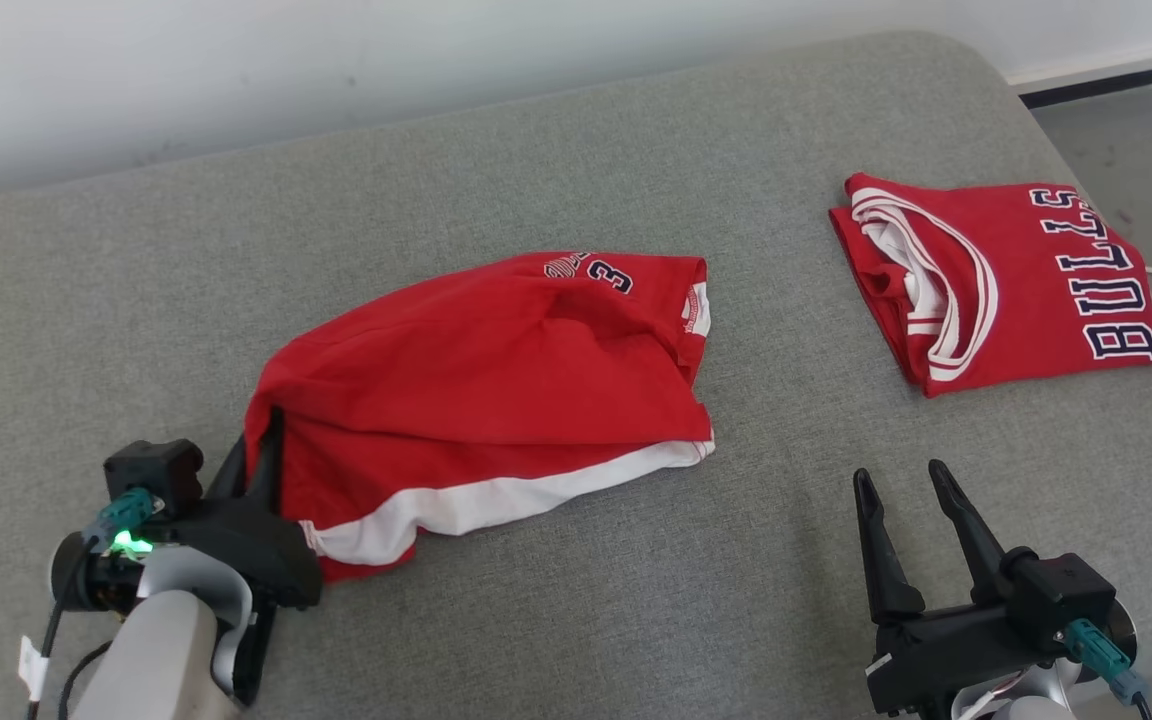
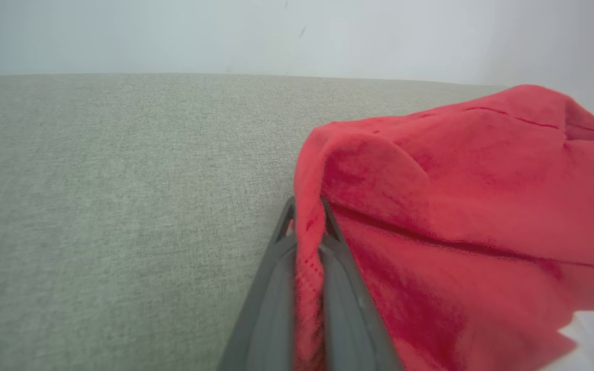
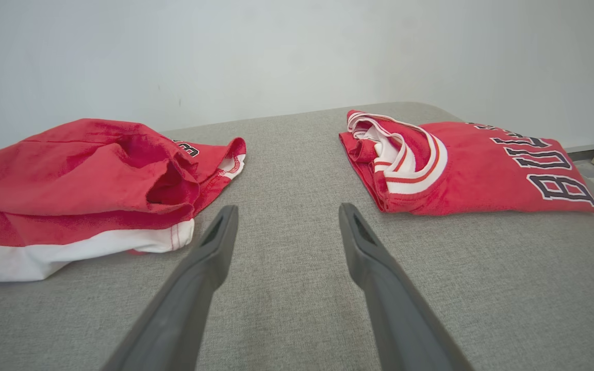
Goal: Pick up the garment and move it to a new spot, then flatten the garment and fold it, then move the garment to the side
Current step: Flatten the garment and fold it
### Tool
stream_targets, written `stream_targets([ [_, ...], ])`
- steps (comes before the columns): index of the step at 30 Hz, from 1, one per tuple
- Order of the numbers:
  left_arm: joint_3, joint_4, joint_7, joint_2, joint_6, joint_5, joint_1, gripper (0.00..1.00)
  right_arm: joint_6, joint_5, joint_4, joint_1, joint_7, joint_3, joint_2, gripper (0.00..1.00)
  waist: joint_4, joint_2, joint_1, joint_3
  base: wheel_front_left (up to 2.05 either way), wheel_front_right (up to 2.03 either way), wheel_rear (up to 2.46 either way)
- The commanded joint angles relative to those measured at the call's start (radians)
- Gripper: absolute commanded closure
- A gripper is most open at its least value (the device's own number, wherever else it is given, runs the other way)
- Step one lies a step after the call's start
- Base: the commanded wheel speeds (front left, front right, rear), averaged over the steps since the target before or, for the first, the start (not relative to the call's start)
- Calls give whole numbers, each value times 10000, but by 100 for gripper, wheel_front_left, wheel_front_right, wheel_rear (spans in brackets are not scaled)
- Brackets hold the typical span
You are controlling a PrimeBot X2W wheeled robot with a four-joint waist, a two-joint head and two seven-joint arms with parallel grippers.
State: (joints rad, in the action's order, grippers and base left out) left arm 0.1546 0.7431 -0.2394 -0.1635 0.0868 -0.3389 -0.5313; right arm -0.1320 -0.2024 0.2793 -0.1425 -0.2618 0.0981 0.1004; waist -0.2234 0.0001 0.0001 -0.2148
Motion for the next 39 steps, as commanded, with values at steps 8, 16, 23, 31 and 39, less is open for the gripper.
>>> stream_targets([
  [8, 197, 342, -214, -215, 14, 303, -394, 0, 25, -106, 28, -142, -38, 34, 118, 0, -33, -1, -1, -155, 0, 0, 0],
  [16, -127, -1582, -257, -73, -37, 437, 864, 0, 25, 10, -24, 131, -37, -390, 115, 0, 348, -1, -1, 292, 0, 0, 0],
  [23, -1464, -4529, -248, 637, -339, 443, 3117, 0, 25, 73, -232, 531, -22, -832, 114, 0, 864, -1, -1, 877, 0, 0, 0],
  [31, -2368, -6567, -246, 1074, -171, 740, 4858, 0, 25, 37, -515, 726, -22, -1003, 115, 0, 1295, -1, -1, 1480, 0, 0, 0],
  [39, -2390, -6493, -245, 1130, -4, 698, 5649, 0, 25, -98, -233, 751, -22, -438, 220, 0, 1764, -1, -1, 1978, 0, 0, 0],
])
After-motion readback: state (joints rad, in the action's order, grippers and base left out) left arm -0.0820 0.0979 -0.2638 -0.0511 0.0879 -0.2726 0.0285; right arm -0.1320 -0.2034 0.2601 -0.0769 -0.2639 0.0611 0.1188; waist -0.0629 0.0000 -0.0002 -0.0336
